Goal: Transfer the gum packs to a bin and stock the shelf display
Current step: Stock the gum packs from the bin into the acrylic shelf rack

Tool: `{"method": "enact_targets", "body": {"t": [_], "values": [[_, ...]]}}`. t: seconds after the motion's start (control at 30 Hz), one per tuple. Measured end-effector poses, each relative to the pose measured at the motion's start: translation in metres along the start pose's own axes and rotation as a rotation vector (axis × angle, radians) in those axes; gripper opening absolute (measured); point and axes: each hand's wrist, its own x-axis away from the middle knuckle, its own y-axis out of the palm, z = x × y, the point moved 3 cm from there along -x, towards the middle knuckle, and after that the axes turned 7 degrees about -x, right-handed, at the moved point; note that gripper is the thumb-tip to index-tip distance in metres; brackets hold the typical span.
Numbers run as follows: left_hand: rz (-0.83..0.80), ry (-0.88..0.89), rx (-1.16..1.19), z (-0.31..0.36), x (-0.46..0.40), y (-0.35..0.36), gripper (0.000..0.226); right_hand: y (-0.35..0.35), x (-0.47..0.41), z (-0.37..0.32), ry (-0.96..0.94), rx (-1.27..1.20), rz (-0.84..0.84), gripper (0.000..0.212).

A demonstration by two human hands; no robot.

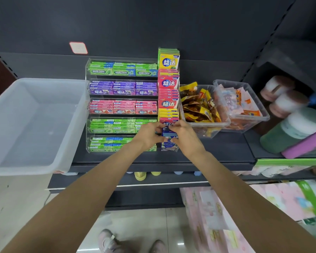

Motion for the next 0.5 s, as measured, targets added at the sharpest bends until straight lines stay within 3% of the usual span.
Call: {"method": "enact_targets", "body": {"t": [0.5], "values": [[0.13,0.122,-0.379,0.011,0.01,-0.005,0.049,-0.009,0.008,-0.004,0.01,0.003,0.041,0.051]]}}
